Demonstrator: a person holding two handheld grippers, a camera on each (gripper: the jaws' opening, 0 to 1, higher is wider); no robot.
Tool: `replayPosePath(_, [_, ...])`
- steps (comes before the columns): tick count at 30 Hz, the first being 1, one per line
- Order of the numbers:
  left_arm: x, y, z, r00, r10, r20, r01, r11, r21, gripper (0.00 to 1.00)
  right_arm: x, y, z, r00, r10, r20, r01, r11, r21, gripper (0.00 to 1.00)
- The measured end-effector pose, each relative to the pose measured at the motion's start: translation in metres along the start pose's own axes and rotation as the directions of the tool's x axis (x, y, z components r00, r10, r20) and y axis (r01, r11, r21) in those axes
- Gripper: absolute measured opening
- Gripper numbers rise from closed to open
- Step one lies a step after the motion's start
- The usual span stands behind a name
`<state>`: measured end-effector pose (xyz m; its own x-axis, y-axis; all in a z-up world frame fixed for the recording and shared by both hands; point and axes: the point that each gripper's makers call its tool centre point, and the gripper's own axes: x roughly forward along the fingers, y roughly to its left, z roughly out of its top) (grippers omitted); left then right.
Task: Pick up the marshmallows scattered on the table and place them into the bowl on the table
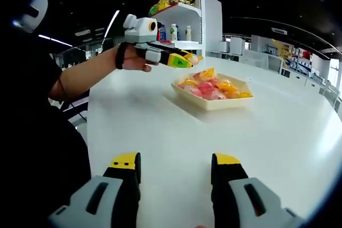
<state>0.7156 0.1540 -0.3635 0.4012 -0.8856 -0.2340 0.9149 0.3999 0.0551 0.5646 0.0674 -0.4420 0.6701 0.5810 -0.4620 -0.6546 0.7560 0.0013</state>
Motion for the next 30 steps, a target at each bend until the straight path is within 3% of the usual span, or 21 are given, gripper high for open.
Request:
replayPosePath(17, [0.004, 0.003, -0.006, 1.0, 0.017, -0.019, -0.017, 1.0, 0.011, 0.35, -0.002, 0.0, -0.003, 1.0, -0.002, 0.0, 0.002, 1.0, 0.004, 0.53])
replayPosePath(19, [0.003, 0.01, -0.008, 0.998, 0.061, -0.032, -0.062, 0.998, -0.021, 0.48, -0.002, -0.001, -0.003, 1.0, -0.003, 0.001, 0.003, 1.0, 0.005, 0.53])
replayPosePath(21, [0.006, 0.005, -0.015, 0.995, 0.05, -0.083, -0.048, 0.998, 0.034, 0.83, -0.002, -0.001, -0.004, 1.0, -0.002, 0.001, 0.002, 1.0, 0.007, 0.53])
replayPosePath(22, [0.007, 0.002, -0.016, 0.995, 0.047, -0.091, -0.041, 0.996, 0.074, 0.94, -0.002, -0.001, -0.004, 1.0, -0.001, 0.001, 0.001, 1.0, 0.007, 0.53])
replayPosePath(24, [0.006, -0.002, -0.014, 0.995, 0.046, -0.085, -0.038, 0.995, 0.091, 0.86, -0.002, -0.001, -0.003, 1.0, 0.0, 0.001, 0.0, 1.0, 0.005, 0.53])
replayPosePath(26, [0.007, -0.002, -0.012, 0.997, 0.039, -0.072, -0.037, 0.999, 0.035, 0.86, -0.002, 0.0, -0.003, 1.0, 0.001, 0.004, -0.001, 1.0, 0.005, 0.53])
replayPosePath(30, [0.005, 0.005, -0.01, 0.997, 0.05, -0.061, -0.05, 0.999, -0.008, 0.82, -0.002, 0.001, -0.002, 1.0, 0.005, 0.007, -0.005, 1.0, 0.001, 0.53])
